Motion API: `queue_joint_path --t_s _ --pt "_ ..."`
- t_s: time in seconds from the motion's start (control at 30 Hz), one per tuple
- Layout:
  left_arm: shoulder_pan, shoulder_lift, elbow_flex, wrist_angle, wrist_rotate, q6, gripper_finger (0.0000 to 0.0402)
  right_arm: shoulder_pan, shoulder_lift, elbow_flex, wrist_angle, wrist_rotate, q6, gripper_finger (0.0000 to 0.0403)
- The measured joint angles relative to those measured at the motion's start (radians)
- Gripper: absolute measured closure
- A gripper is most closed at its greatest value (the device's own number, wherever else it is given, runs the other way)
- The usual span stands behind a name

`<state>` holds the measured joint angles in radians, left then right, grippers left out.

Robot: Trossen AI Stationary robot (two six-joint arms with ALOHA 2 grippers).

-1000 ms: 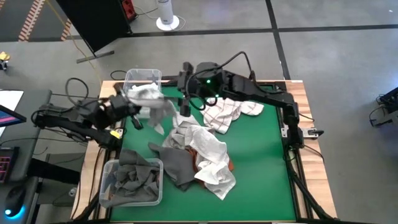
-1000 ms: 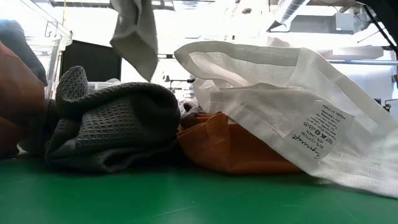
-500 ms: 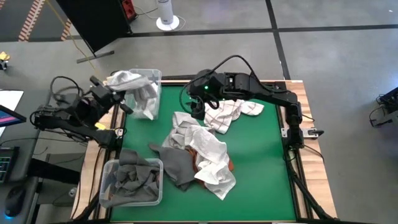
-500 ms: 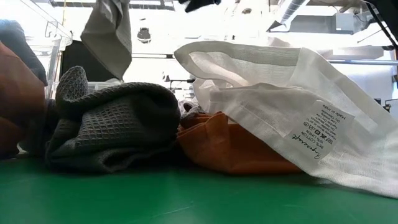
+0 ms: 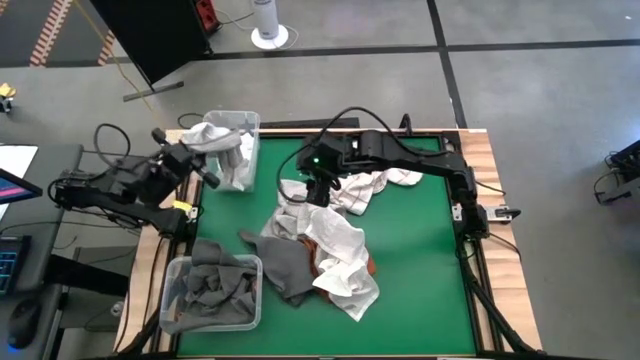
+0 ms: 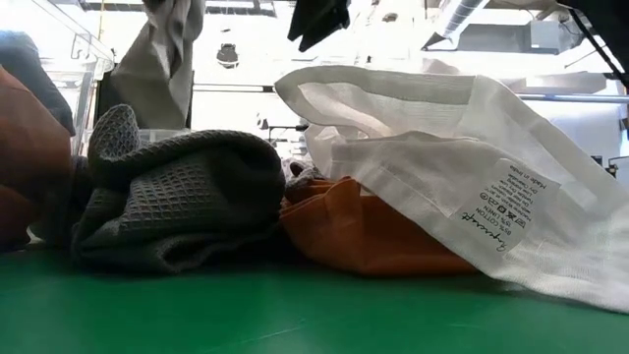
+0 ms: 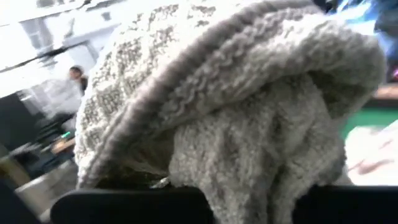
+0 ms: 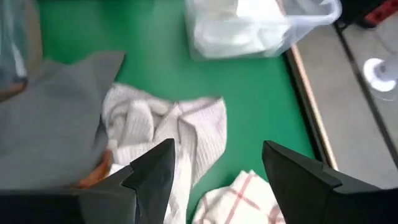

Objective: Sort towels by color in basket
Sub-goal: Put the dark white towel into the top transparent bin

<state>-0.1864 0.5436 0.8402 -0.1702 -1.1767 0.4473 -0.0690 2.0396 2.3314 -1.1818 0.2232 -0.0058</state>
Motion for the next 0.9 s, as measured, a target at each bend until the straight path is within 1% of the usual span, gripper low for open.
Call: queue_joint_path --t_s 0.07,0.13,0.33,0.47,0.53,0.57,0.67,0.8,0.9 --pt "0.0 -0.002 0.0 -0.036 -0.055 -0.003 0.0389 0.005 0.004 0.004 0.015 0.033 0.014 0.0132" --pt "0.0 -0.004 0.0 -0.034 -0.076 0.01 0.0389 0.01 0.004 0.003 0.006 0.069 0.027 0.0132" --pt "0.0 -0.002 0.0 -0.036 -0.077 0.025 0.0388 0.016 0.005 0.003 -0.006 0.095 0.046 0.0132" --pt "0.0 -0.004 0.0 -0.032 -0.078 0.037 0.0388 0.017 0.005 0.002 -0.176 0.099 0.085 0.0132" --pt "0.0 -0.003 0.0 -0.028 -0.077 0.038 0.0388 0.02 0.005 0.0 -0.27 0.148 0.13 0.0132" --pt "0.0 -0.003 0.0 -0.027 -0.077 0.038 0.0388 0.026 0.004 -0.012 -0.288 0.186 0.152 0.0132" --pt "0.0 -0.002 0.0 -0.027 -0.059 0.029 0.0388 0.053 -0.024 -0.099 -0.27 0.297 0.181 0.0132" --pt "0.0 -0.001 0.0 -0.049 -0.039 -0.003 0.0388 0.101 -0.111 -0.253 -0.12 0.302 0.206 0.0132" --pt "0.0 0.0 0.0 -0.061 0.01 -0.027 0.0388 0.125 -0.211 -0.426 0.034 0.304 0.234 0.0132"
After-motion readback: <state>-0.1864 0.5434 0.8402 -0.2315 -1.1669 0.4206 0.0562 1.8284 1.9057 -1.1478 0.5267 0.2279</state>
